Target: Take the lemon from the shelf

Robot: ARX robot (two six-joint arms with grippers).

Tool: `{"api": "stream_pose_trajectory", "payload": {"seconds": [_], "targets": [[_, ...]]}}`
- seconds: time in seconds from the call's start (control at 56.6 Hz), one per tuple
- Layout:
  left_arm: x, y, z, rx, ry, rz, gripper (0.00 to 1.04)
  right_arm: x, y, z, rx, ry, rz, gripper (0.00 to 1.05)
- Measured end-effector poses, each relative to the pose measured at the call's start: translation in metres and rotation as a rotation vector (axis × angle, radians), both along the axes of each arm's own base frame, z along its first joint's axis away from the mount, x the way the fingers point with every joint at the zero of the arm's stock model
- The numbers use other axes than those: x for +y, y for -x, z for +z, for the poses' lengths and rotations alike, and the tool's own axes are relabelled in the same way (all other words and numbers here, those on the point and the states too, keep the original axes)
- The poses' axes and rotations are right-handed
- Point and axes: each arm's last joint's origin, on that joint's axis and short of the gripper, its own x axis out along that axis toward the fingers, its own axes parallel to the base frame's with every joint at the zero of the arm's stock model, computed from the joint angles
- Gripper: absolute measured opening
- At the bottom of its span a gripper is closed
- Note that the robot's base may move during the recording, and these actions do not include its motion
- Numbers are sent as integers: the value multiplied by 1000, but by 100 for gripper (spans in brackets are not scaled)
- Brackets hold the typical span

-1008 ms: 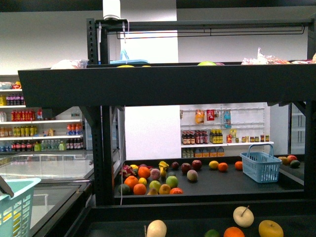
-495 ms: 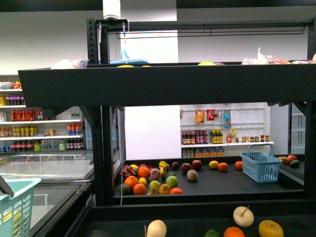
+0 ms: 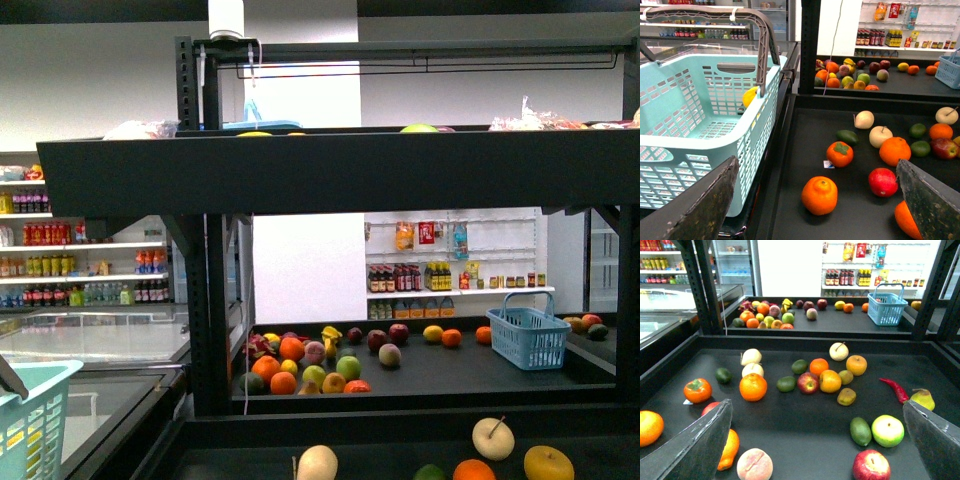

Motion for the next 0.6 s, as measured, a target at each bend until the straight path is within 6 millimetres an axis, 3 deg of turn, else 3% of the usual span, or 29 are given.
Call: {"api": "stream_pose_trajectory", "payload": {"seconds": [0.601], "targets": [[0, 0, 0, 0, 0, 0, 97, 0, 0, 0, 0, 0, 0, 102]]}}
